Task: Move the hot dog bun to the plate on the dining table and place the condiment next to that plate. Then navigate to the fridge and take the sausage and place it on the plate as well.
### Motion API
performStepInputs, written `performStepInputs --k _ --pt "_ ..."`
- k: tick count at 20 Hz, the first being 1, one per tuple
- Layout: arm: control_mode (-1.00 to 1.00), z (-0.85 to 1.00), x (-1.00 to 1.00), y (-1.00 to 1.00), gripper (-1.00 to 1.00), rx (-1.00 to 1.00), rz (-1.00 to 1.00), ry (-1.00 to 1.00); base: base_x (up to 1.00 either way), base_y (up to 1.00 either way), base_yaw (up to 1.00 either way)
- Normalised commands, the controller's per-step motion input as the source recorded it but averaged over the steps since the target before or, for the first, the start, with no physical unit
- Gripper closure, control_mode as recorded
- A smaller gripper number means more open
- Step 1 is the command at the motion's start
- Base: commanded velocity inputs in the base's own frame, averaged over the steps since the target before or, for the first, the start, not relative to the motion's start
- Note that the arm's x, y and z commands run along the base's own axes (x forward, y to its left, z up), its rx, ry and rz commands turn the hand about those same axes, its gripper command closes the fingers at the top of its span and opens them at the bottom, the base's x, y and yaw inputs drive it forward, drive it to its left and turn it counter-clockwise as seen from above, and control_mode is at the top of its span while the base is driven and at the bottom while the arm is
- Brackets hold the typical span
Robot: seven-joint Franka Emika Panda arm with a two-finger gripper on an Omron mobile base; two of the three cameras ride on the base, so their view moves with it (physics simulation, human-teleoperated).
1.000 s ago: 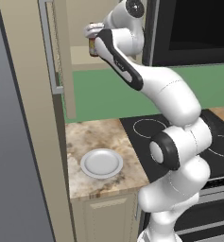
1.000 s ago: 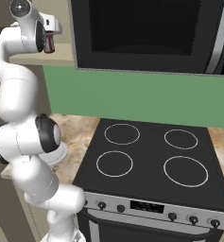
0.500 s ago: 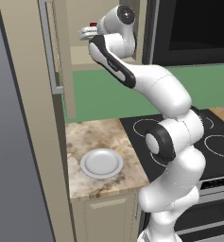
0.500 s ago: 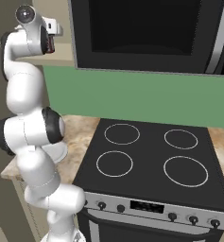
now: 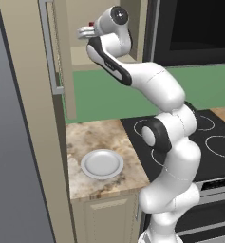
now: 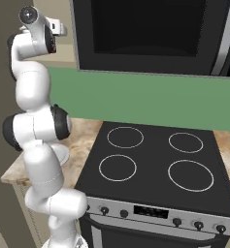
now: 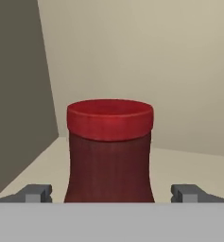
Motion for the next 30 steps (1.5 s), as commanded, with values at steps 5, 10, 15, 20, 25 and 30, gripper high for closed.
performStepInputs --k 5,10,15,20,25,30 --pt "-1.00 -0.04 0.19 0.02 1.00 0.00 -0.04 0.00 0.00 0.00 0.00" --pt "-1.00 0.00 -0.06 0.00 1.00 0.00 0.00 0.00 0.00 0.00 0.00" --pt "-1.00 0.00 -0.66 -0.04 1.00 0.00 0.00 -0.06 0.00 0.00 0.00" --pt "-1.00 0.00 -1.00 -0.44 1.00 0.05 0.00 -0.20 0.00 0.00 0.00" --pt "-1.00 -0.07 -1.00 -0.78 1.00 0.08 0.00 -0.08 0.00 0.00 0.00" --pt "-1.00 -0.17 -1.00 -0.36 1.00 0.02 0.00 0.01 0.00 0.00 0.00"
